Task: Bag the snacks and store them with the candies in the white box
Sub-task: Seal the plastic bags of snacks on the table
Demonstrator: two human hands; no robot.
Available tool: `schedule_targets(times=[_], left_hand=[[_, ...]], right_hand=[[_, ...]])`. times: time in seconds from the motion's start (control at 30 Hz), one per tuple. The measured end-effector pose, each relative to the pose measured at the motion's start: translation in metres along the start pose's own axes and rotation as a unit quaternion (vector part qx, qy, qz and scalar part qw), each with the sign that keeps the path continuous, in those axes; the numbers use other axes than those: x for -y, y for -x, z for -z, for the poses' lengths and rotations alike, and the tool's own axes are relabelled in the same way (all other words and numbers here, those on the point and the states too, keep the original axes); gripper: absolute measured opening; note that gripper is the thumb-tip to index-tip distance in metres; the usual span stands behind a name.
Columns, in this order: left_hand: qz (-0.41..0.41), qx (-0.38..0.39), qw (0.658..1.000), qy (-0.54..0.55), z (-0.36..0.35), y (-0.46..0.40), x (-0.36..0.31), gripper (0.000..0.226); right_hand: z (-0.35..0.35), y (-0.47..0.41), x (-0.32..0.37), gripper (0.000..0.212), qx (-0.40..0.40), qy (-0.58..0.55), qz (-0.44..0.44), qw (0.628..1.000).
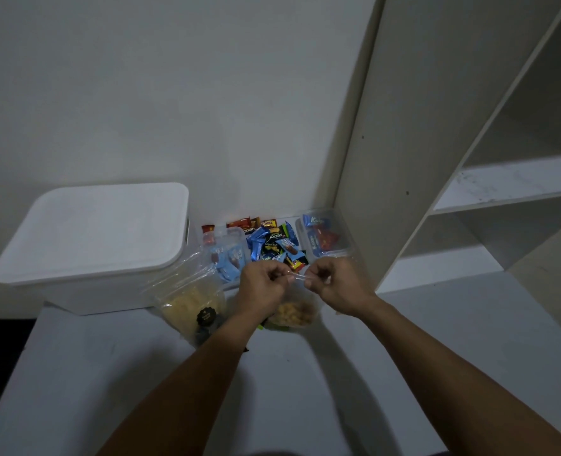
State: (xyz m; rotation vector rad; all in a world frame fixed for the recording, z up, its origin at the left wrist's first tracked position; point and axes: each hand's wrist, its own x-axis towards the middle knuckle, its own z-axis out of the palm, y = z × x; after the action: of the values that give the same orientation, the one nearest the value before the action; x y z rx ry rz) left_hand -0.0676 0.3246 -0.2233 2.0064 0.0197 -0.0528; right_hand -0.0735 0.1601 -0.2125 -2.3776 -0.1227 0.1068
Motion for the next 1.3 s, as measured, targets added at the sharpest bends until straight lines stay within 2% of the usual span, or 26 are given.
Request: schedule_targets(times=[0.13,0.27,0.43,0.6,0.67,0.77,0.87,0.97,1.07,1.13,1.27,1.3], left_hand=[[-0.019,0.027,0.999,0.012,-0.003,0.002,0.002,0.021],[-0.031,0.056,0.998,0.011,-0.002,0.002,0.005,0.009],[-0.012,0.008,1.000,0.000,0.004,0.000,0.006,0.018],[-0.020,0.056,0.998,0.031,0.008,0.003,0.007,0.011],[-0.023,0.045,0.999,0.021,0.009,0.004,0.009,0.013],[-0.015,0.006,1.000,0.005,0.010,0.004,0.013,0.023],[0.014,0.005,1.000,0.018,0.012,0.004,0.015,0.012],[0.052,0.010,0.997,0.063,0.019,0.003,0.016,0.005],[0.056,-0.004,0.996,0.075,0.025,0.003,0.015,0.019],[0.054,-0.023,0.995,0.076,0.027,0.003,0.014,0.026],[0.053,-0.074,0.993,0.075,0.026,0.005,0.018,0.008],[0.051,-0.105,0.991,0.061,0.025,0.005,0.019,0.013]], right_hand=[[-0.007,-0.003,-0.002,0.036,-0.031,0.007,-0.002,1.000],[-0.005,-0.002,0.001,0.024,-0.024,-0.006,0.000,1.000],[0.002,-0.002,-0.003,0.023,0.011,0.013,-0.003,1.000],[0.000,-0.002,0.001,0.015,0.005,0.034,-0.011,0.999],[-0.001,0.000,0.006,0.005,0.007,0.029,-0.002,1.000],[0.001,0.002,0.007,0.005,0.014,0.014,0.009,1.000],[0.002,0.001,0.003,0.011,0.027,0.009,-0.019,0.999],[0.005,-0.001,0.001,0.006,0.018,0.023,-0.048,0.998],[0.007,-0.001,0.000,0.002,0.015,0.012,-0.058,0.998],[0.006,-0.002,0.001,0.003,0.012,0.013,-0.056,0.998],[0.003,-0.003,0.007,0.003,0.003,0.011,-0.033,0.999],[0.001,-0.003,0.008,0.004,-0.001,0.011,-0.026,1.000]])
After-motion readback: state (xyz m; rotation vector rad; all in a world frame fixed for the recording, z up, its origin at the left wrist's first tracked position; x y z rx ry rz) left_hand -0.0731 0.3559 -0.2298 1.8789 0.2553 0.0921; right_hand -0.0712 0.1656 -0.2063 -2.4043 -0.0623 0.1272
